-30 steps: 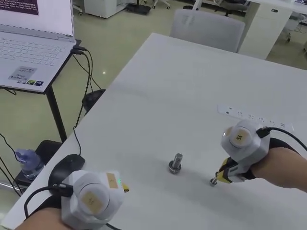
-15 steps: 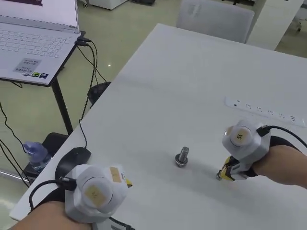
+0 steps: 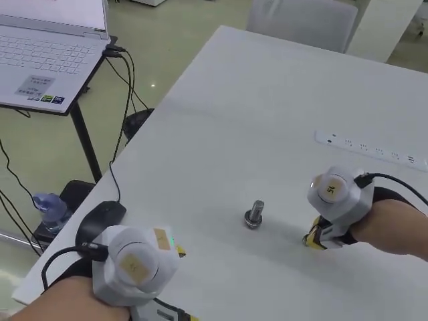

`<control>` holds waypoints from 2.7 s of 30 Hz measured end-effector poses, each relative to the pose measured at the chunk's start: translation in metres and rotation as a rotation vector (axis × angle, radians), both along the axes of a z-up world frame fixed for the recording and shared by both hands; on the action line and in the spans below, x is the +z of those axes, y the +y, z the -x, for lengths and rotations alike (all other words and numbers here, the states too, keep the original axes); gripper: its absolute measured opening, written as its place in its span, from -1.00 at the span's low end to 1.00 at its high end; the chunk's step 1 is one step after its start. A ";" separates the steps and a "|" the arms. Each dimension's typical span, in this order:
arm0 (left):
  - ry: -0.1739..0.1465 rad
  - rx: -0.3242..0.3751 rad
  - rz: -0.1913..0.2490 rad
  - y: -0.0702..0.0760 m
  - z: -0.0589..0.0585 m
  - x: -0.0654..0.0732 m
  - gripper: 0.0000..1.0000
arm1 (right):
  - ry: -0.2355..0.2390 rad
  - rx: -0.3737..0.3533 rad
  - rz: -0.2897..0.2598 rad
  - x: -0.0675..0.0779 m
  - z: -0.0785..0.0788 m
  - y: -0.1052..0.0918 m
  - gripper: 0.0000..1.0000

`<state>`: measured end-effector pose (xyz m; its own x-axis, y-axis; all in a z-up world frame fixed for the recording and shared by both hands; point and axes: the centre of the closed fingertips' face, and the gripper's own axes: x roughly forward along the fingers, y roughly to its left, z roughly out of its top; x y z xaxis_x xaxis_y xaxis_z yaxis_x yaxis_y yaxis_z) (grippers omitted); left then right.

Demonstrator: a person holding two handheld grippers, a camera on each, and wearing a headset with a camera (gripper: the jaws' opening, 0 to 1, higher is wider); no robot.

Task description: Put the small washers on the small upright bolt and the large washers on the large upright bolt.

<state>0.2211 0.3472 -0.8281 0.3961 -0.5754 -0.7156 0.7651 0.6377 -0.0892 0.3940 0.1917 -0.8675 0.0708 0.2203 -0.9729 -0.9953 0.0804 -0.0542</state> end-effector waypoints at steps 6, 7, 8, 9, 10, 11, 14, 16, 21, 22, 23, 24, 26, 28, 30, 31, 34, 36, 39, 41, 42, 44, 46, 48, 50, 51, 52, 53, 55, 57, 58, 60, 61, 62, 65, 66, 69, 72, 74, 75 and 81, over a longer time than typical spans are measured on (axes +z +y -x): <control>0.001 0.001 -0.001 0.000 -0.001 0.000 0.41 | -0.004 0.007 0.003 0.000 0.000 0.000 -0.74; 0.001 0.000 -0.001 0.000 -0.001 0.000 0.41 | -0.005 0.008 0.003 0.000 0.000 0.000 -0.74; 0.001 -0.001 0.000 0.000 -0.001 0.000 0.41 | -0.006 0.005 0.003 0.000 0.000 0.000 -0.74; 0.001 -0.001 0.001 -0.001 -0.001 0.000 0.41 | -0.006 0.004 0.002 0.000 0.000 0.000 -0.74; 0.001 -0.001 0.001 -0.001 -0.001 0.000 0.41 | -0.006 0.004 0.002 0.000 0.000 0.000 -0.74; 0.001 -0.001 0.001 -0.001 -0.001 0.000 0.41 | -0.005 0.002 0.001 0.000 0.000 0.000 -0.74; 0.000 -0.001 0.003 -0.001 -0.001 0.000 0.41 | 0.002 -0.008 -0.001 0.000 0.000 0.000 -0.73; 0.000 -0.002 0.001 -0.001 -0.001 0.000 0.41 | 0.002 -0.008 -0.002 0.000 -0.001 0.000 -0.73; 0.002 -0.003 0.001 -0.001 0.001 0.000 0.41 | -0.008 -0.008 -0.018 0.001 -0.002 0.002 -0.63; 0.002 -0.003 0.001 -0.001 0.001 0.000 0.41 | -0.011 -0.008 -0.019 0.001 -0.002 0.001 -0.61; 0.001 -0.003 0.001 -0.001 0.001 0.000 0.41 | -0.014 -0.010 -0.019 0.001 -0.003 0.001 -0.60; 0.000 -0.003 0.000 -0.001 0.001 0.000 0.41 | -0.014 -0.011 -0.020 0.002 -0.003 0.000 -0.60; -0.001 -0.003 0.002 -0.002 0.001 0.000 0.41 | -0.018 -0.015 -0.030 0.005 -0.003 -0.001 -0.56; -0.004 -0.004 0.002 -0.002 0.000 0.001 0.41 | -0.028 -0.023 -0.051 0.010 -0.003 -0.001 -0.52; -0.005 -0.006 0.001 -0.002 0.000 0.003 0.41 | -0.044 -0.042 -0.067 0.014 -0.006 -0.003 -0.46; -0.013 -0.007 -0.001 -0.002 -0.001 0.006 0.42 | -0.051 -0.045 -0.072 0.016 -0.007 -0.003 -0.37; -0.021 -0.003 0.000 -0.002 -0.003 0.009 0.43 | -0.073 -0.064 -0.111 0.026 -0.008 -0.003 -0.29; -0.026 -0.005 -0.002 -0.002 -0.004 0.011 0.44 | -0.075 -0.094 -0.145 0.033 -0.007 -0.004 -0.28; -0.028 0.000 0.005 -0.002 -0.004 0.013 0.44 | -0.076 -0.130 -0.210 0.044 -0.003 -0.003 -0.28; -0.020 0.018 0.030 -0.003 -0.004 0.015 0.44 | -0.087 -0.140 -0.250 0.053 0.002 -0.004 -0.27; -0.017 0.039 0.050 -0.001 -0.005 0.015 0.44 | -0.097 -0.142 -0.275 0.058 0.004 -0.005 -0.27; -0.019 0.050 0.054 0.002 -0.004 0.015 0.47 | -0.091 -0.162 -0.298 0.063 0.010 -0.011 -0.26; -0.018 0.048 0.049 0.002 -0.001 0.016 0.50 | -0.091 -0.177 -0.325 0.068 0.015 -0.015 -0.23; -0.031 0.056 0.054 0.002 -0.002 0.018 0.52 | -0.101 -0.193 -0.352 0.075 0.019 -0.022 -0.22; -0.035 0.057 0.055 0.001 -0.001 0.019 0.56 | -0.118 -0.209 -0.392 0.083 0.022 -0.026 -0.20; -0.047 0.050 0.054 0.000 -0.001 0.020 0.57 | -0.118 -0.217 -0.402 0.085 0.025 -0.029 -0.17; -0.054 0.047 0.056 -0.001 -0.001 0.022 0.58 | -0.123 -0.227 -0.418 0.089 0.026 -0.031 -0.16; -0.054 0.048 0.060 -0.002 -0.002 0.023 0.59 | -0.159 -0.229 -0.453 0.096 0.024 -0.032 -0.16; -0.055 0.047 0.062 -0.003 -0.002 0.025 0.61 | -0.156 -0.250 -0.489 0.106 0.031 -0.036 -0.15; -0.064 0.051 0.068 -0.002 -0.003 0.028 0.63 | -0.167 -0.258 -0.540 0.116 0.037 -0.036 -0.10; -0.065 0.053 0.071 -0.002 -0.004 0.029 0.63 | -0.171 -0.260 -0.551 0.118 0.040 -0.037 -0.07; -0.069 0.056 0.076 -0.002 -0.003 0.032 0.63 | -0.176 -0.267 -0.567 0.123 0.046 -0.040 -0.03; -0.070 0.058 0.077 -0.002 -0.003 0.033 0.63 | -0.173 -0.282 -0.582 0.125 0.051 -0.042 -0.03; -0.071 0.060 0.080 -0.002 -0.003 0.034 0.64 | -0.168 -0.289 -0.590 0.126 0.055 -0.043 -0.02; -0.073 0.080 0.111 -0.002 -0.001 0.040 0.65 | -0.159 -0.309 -0.609 0.127 0.071 -0.048 0.00; -0.074 0.084 0.118 -0.002 0.000 0.041 0.66 | -0.158 -0.316 -0.615 0.127 0.074 -0.049 0.01; -0.093 0.103 0.139 -0.002 -0.001 0.046 0.71 | -0.141 -0.368 -0.681 0.131 0.086 -0.052 0.06; -0.128 0.116 0.134 -0.001 -0.002 0.053 0.73 | -0.135 -0.393 -0.700 0.128 0.096 -0.058 0.16; -0.116 0.132 0.157 -0.001 -0.001 0.056 0.74 | -0.109 -0.446 -0.727 0.127 0.103 -0.061 0.24; -0.119 0.130 0.156 -0.002 -0.001 0.056 0.75 | -0.110 -0.448 -0.736 0.127 0.105 -0.062 0.27; -0.104 0.122 0.172 -0.006 0.012 0.056 0.79 | -0.127 -0.460 -0.759 0.122 0.122 -0.065 0.43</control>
<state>0.2092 0.3408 -0.7719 0.5368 -0.6283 -0.5631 0.6939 0.7084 -0.1289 0.2724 0.1269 -0.7456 0.4079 0.7246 -0.5555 -0.8460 0.5287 0.0684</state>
